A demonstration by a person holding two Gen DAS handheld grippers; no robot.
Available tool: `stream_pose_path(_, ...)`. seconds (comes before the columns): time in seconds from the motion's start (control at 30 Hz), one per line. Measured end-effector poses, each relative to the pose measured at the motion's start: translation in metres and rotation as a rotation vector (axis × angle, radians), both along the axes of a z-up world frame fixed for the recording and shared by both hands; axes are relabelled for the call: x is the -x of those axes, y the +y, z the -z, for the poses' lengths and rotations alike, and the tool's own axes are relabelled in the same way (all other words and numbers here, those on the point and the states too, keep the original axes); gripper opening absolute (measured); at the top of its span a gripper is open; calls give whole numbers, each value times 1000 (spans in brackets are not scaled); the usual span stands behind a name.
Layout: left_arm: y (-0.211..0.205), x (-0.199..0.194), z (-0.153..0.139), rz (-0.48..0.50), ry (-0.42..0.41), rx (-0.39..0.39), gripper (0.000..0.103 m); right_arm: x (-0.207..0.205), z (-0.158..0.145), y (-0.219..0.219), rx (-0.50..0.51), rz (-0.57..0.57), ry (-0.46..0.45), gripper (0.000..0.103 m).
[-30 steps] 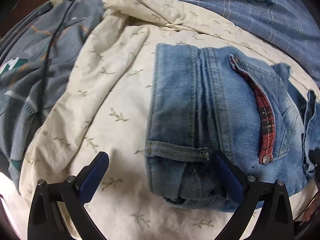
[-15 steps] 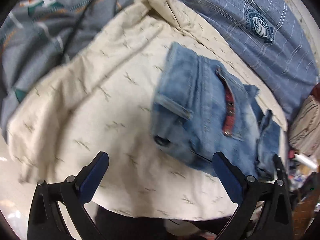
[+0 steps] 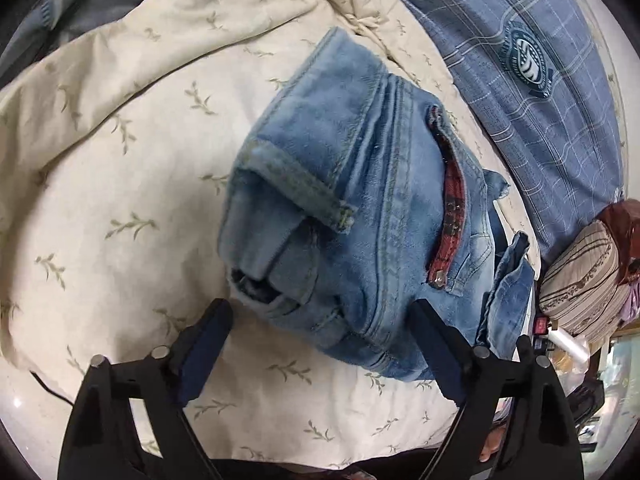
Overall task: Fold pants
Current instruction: 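Grasp the folded jeans edge with the left gripper and lift it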
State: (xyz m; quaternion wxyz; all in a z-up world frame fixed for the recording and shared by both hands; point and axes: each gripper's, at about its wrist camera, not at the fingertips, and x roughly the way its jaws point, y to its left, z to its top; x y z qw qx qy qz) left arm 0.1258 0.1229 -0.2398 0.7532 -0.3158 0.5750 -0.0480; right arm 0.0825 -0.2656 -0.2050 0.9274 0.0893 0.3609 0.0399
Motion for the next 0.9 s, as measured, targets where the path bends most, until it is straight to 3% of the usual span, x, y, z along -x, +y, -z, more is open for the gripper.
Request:
stream_pose_path(0.03, 1, -2, 1, -3, -4, 19, 73, 0, 0, 0, 0, 1, -1, 63)
stream_pose_path(0.13, 3, -10, 3, -15, 12, 30, 68, -2, -1, 2, -2, -5, -3, 63)
stream_pose_path(0.3, -4, -6, -4, -17, -33, -39, 58, -3, -2, 7, 3, -12, -7, 63)
stream_pose_path(0.43, -6, 2, -11, -15, -82, -73, 58, -3, -1, 8, 10, -12, 1, 63)
stream_pose_path(0.57, 1, 1, 0, -53, -75, -3, 69, -5, 1, 8, 13, -11, 15, 63)
stream_pose_path(0.67, 6, 1, 5, -95, -81, 32, 70, -5, 3, 8, 17, -10, 22, 63)
stream_pose_path(0.77, 2, 3, 0, -68, -100, -21, 70, -5, 4, 9, 25, -12, 28, 63)
stream_pose_path(0.9, -2, 7, -7, -61, -122, -91, 50, -5, 3, 5, 17, 0, 21, 63)
